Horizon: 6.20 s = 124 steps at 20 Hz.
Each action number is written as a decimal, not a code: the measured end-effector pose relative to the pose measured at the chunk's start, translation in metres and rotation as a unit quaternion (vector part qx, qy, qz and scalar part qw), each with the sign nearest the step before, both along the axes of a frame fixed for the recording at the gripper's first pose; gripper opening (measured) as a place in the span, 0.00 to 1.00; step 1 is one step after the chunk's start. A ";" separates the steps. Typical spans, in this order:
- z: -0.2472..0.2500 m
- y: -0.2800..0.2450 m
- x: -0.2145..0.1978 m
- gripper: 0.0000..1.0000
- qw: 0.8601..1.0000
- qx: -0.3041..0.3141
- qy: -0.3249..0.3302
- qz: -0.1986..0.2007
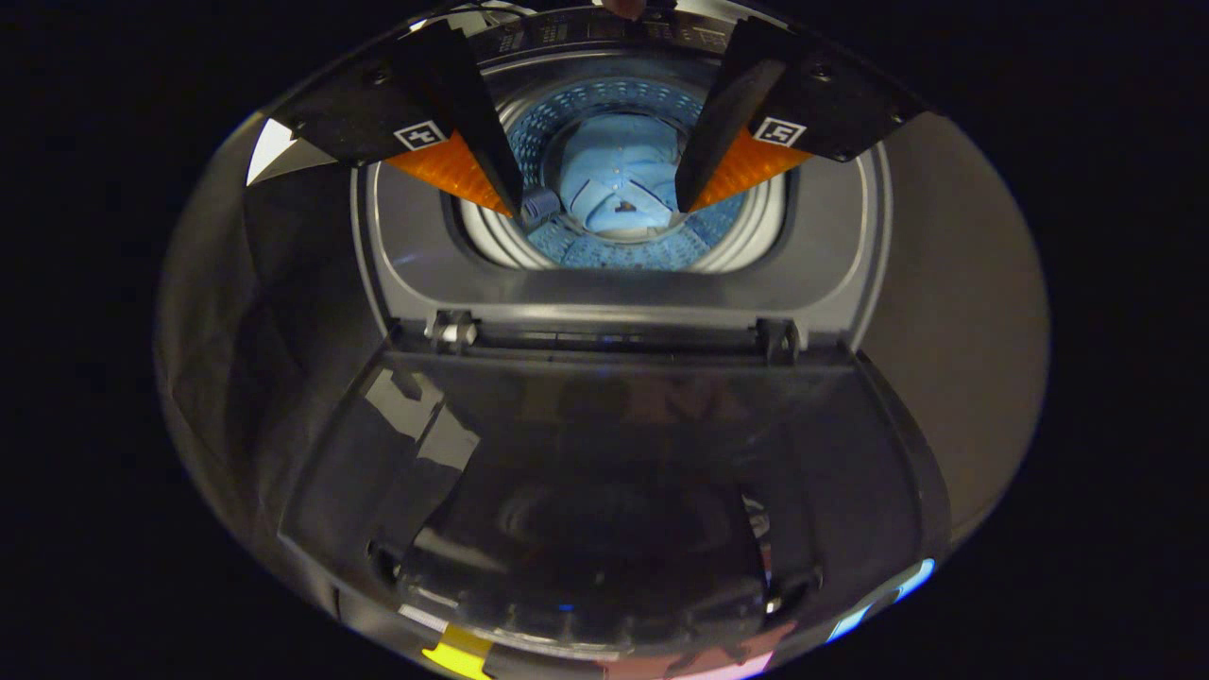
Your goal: Put the clothes into the washing machine and then close the washing machine lid.
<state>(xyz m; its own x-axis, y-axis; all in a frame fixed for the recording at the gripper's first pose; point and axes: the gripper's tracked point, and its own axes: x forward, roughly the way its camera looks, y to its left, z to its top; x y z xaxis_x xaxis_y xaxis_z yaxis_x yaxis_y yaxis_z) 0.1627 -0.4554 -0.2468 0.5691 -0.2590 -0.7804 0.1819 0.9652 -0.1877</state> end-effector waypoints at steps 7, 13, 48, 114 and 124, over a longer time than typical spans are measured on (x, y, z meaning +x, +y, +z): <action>0.087 -0.003 0.028 0.99 0.997 -0.017 -0.077 0.000; 0.153 -0.008 0.055 0.99 0.991 -0.021 -0.130 0.002; 0.198 -0.007 0.113 0.99 0.984 -0.001 -0.180 0.004; 0.329 0.074 -0.038 0.98 0.936 -0.014 -0.344 0.079; 0.414 0.085 -0.085 0.98 0.893 0.000 -0.443 0.076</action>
<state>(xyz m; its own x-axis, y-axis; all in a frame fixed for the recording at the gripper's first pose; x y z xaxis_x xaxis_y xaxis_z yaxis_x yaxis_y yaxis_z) 0.0773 -0.3704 0.1669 0.9921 -0.1254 -0.0067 0.1251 0.9915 -0.0350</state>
